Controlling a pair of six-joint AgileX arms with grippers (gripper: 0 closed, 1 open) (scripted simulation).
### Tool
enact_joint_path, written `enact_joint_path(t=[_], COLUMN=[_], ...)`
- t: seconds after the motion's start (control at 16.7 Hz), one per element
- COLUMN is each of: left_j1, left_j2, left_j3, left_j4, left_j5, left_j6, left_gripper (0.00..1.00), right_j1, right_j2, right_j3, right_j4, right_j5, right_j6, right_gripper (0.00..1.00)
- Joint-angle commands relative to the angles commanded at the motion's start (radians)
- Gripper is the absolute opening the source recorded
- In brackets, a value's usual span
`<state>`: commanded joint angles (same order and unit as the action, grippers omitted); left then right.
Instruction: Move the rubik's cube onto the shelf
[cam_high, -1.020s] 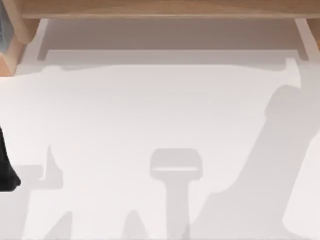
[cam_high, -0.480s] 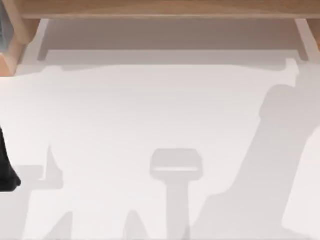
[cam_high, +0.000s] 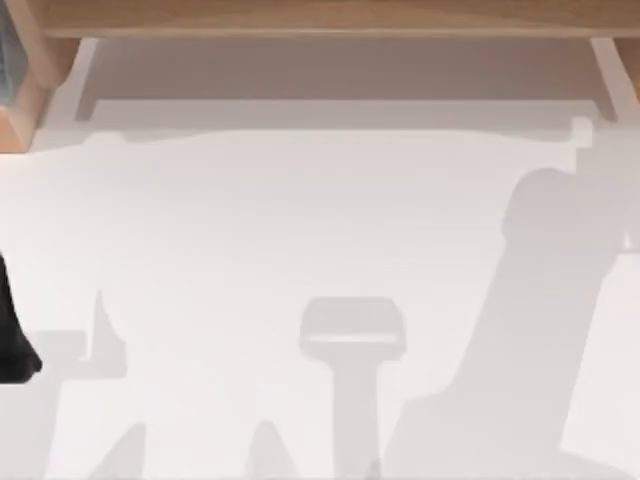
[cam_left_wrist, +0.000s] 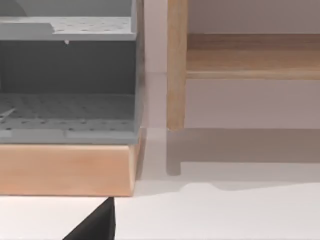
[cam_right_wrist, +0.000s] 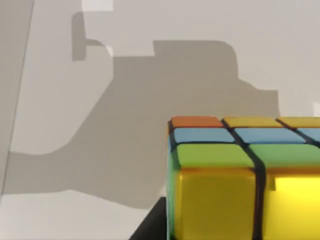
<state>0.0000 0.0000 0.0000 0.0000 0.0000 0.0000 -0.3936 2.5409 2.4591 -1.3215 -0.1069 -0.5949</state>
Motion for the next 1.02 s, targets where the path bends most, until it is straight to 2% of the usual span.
enact_joint_path(t=[0.18, 0.48, 0.78, 1.02], left_j1=[0.0, 0.0, 0.0, 0.0], left_j2=[0.0, 0.0, 0.0, 0.0], left_j3=[0.0, 0.0, 0.0, 0.0], left_j4=[0.0, 0.0, 0.0, 0.0], left_j5=[0.0, 0.0, 0.0, 0.0], left_j6=[0.0, 0.0, 0.0, 0.0], left_gripper=[1.0, 1.0, 1.0, 1.0], right_j1=[0.006, 0.122, 0.42, 0.686], right_j2=[-0.022, -0.249, -0.489, -0.531], right_j3=[-0.014, -0.181, -0.535, -0.791], right_j4=[0.005, 0.072, 0.274, 0.571], right_j5=[0.017, 0.166, 0.361, 0.515], right_j6=[-0.002, -0.007, 0.0, 0.004], right_gripper=[0.0, 0.0, 0.0, 0.0])
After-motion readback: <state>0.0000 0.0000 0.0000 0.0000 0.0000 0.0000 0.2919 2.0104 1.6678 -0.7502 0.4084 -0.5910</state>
